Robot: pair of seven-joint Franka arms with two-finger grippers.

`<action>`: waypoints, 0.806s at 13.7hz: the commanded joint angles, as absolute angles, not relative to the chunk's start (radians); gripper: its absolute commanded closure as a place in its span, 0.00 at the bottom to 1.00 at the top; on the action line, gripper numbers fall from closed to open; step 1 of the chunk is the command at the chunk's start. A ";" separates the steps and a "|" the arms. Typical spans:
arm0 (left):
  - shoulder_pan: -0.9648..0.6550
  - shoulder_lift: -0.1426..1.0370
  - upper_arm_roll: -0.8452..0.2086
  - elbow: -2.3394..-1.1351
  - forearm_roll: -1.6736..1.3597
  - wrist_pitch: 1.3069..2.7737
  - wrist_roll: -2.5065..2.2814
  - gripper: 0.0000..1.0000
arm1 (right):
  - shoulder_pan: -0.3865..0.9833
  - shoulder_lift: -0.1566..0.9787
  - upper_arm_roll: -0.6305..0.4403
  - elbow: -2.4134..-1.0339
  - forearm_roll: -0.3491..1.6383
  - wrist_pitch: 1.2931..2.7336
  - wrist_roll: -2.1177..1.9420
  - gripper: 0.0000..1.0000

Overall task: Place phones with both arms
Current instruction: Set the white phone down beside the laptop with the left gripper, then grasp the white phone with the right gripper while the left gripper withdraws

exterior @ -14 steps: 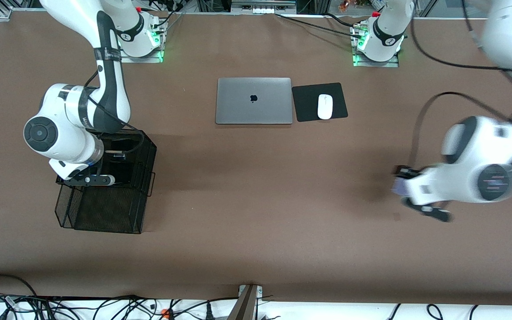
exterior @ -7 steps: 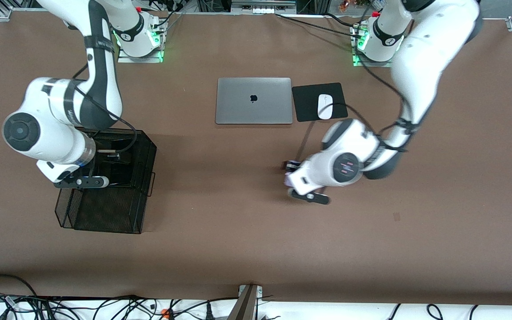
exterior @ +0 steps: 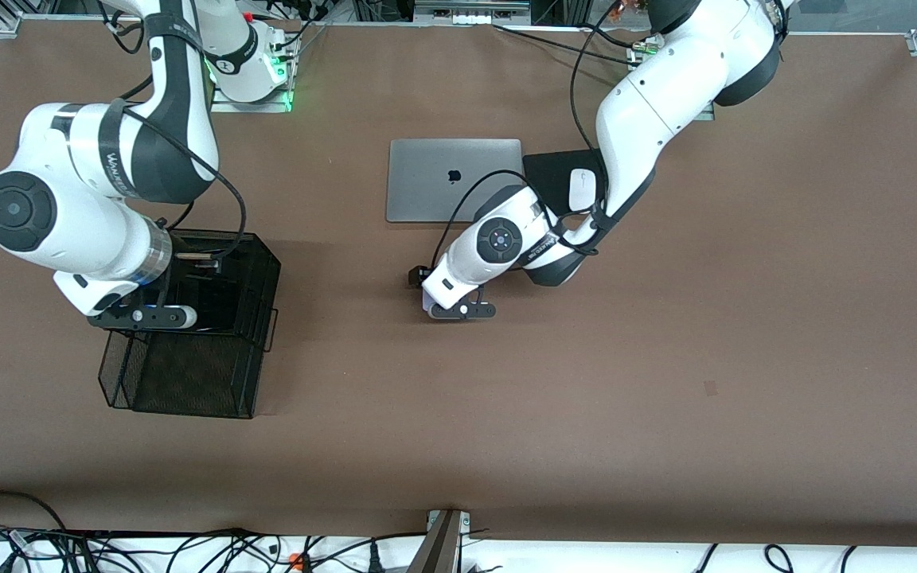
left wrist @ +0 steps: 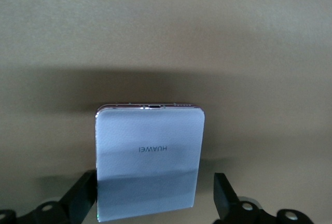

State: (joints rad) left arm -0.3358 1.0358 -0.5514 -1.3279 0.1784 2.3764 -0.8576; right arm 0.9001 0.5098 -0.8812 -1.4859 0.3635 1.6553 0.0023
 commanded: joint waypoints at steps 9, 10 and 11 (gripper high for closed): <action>0.041 0.548 -0.543 -1.325 0.327 1.519 -0.480 0.00 | 0.946 0.586 -0.652 -1.483 0.377 1.848 0.372 0.00; 0.069 0.505 -0.543 -1.325 0.327 1.485 -0.398 0.00 | 0.948 0.604 -0.591 -1.480 0.376 1.888 0.449 0.00; 0.098 0.474 -0.543 -1.321 0.325 1.465 -0.318 0.00 | 0.948 0.630 -0.527 -1.477 0.373 1.932 0.519 0.00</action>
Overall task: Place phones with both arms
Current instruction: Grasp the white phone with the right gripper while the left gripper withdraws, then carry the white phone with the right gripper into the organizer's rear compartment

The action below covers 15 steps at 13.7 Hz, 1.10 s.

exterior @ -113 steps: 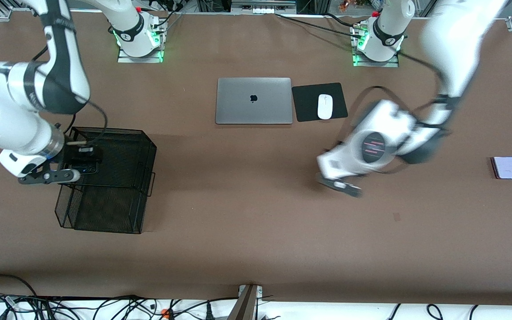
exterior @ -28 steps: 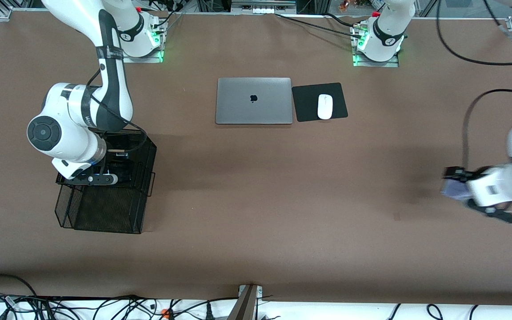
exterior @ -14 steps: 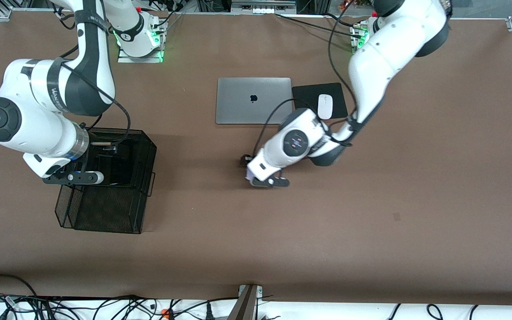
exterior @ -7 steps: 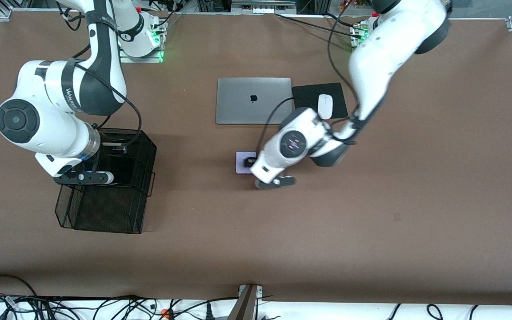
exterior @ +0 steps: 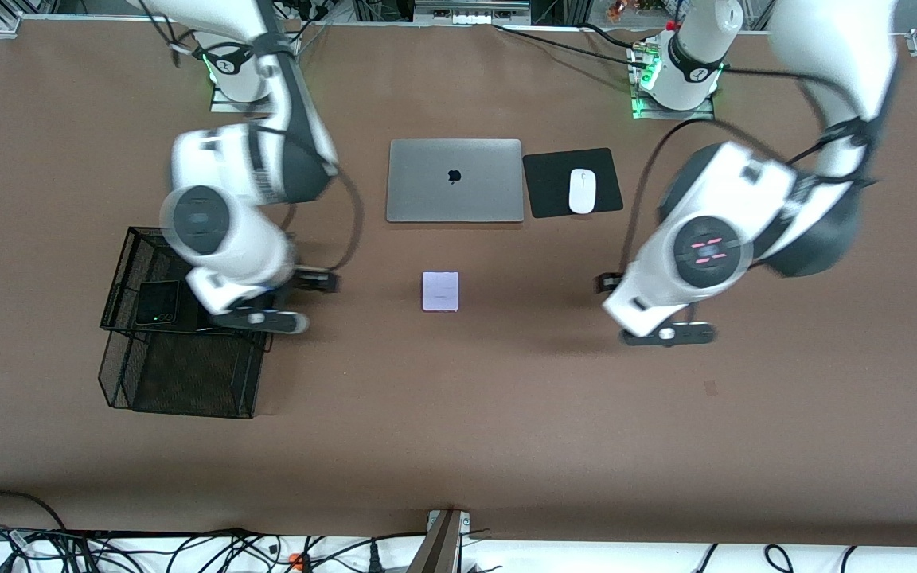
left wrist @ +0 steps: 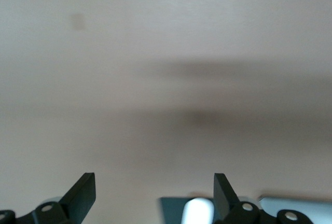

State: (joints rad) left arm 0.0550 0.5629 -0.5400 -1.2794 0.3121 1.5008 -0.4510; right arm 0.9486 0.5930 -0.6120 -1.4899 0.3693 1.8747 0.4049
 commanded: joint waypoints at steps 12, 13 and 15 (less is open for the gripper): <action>0.057 -0.061 -0.101 -1.741 -0.041 1.755 -0.064 0.00 | 0.997 0.845 -0.345 -1.477 0.304 2.331 0.614 0.00; 0.057 -0.060 -0.103 -1.733 -0.041 1.749 -0.064 0.00 | 0.997 0.856 -0.342 -1.477 0.304 2.359 0.614 0.00; 0.057 -0.055 -0.109 -1.720 -0.037 1.749 -0.057 0.00 | 0.997 0.867 -0.328 -1.477 0.307 2.379 0.617 0.00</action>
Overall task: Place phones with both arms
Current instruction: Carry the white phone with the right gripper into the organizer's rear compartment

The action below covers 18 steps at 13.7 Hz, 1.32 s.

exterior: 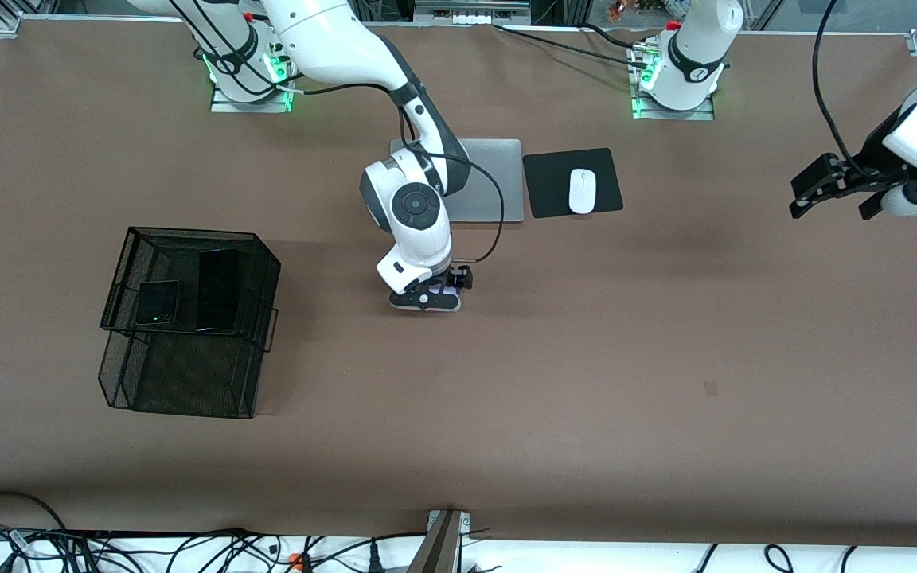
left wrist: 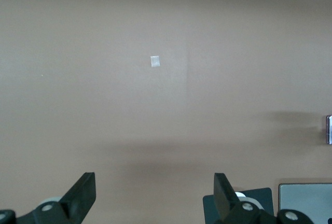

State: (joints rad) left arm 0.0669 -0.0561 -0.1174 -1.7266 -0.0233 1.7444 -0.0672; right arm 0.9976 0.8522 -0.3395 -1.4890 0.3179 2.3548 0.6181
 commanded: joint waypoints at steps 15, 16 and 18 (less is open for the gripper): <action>0.043 -0.041 -0.138 -1.669 0.038 1.680 -0.054 0.00 | 0.962 0.692 -0.457 -1.323 0.318 1.853 0.528 1.00; 0.043 -0.041 -0.138 -1.669 0.038 1.680 -0.054 0.00 | 0.930 0.649 -0.477 -1.318 0.318 1.777 0.472 1.00; 0.043 -0.041 -0.138 -1.667 0.038 1.678 -0.052 0.00 | 0.841 0.594 -0.505 -1.318 0.307 1.692 0.326 1.00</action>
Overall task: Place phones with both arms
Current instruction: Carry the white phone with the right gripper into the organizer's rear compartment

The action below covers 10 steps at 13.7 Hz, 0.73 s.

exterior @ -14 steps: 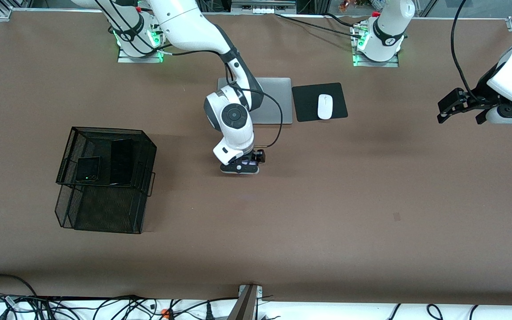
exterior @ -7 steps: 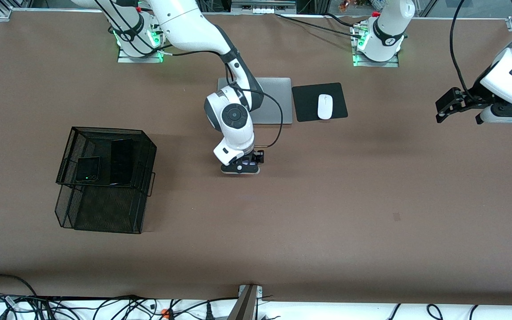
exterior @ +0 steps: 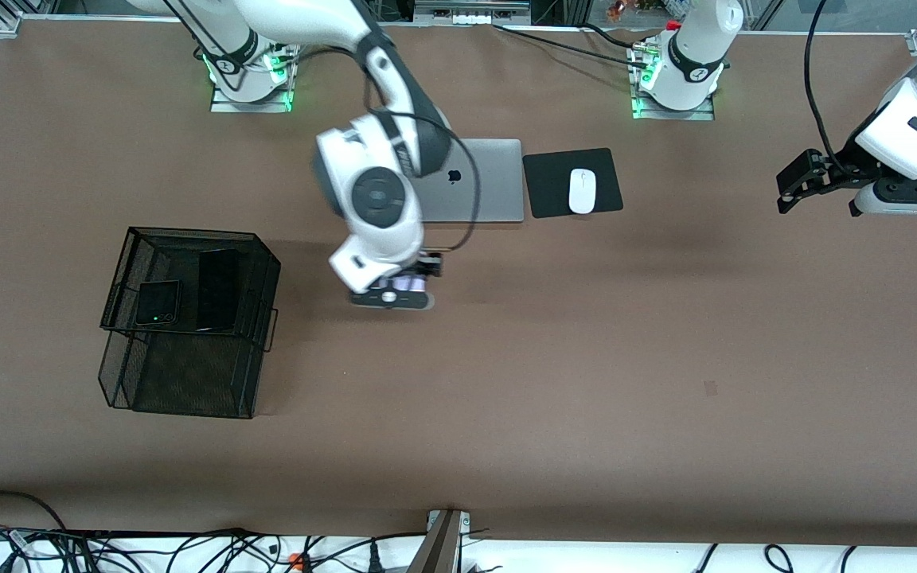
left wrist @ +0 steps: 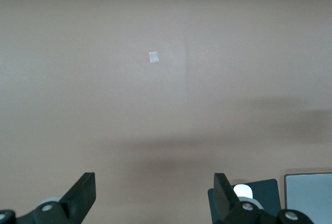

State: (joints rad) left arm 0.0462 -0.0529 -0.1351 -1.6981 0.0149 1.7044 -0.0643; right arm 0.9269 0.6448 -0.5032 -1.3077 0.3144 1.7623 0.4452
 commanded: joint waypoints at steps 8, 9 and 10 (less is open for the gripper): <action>0.043 -0.043 -0.156 -1.667 0.040 1.661 -0.054 0.00 | 0.588 0.686 -0.663 -1.216 0.314 1.810 -0.194 1.00; 0.044 -0.041 -0.158 -1.667 0.040 1.661 -0.054 0.00 | 0.557 0.713 -0.658 -1.216 0.318 1.854 -0.239 1.00; 0.046 -0.043 -0.156 -1.667 0.038 1.658 -0.054 0.00 | 0.528 0.738 -0.643 -1.216 0.330 1.882 -0.261 1.00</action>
State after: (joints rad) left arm 0.0452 -0.0529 -0.1500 -1.6963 0.0150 1.6852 -0.0641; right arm 0.5838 0.6663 -0.6659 -1.2685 0.3123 1.8442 -0.2013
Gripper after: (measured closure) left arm 0.000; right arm 0.172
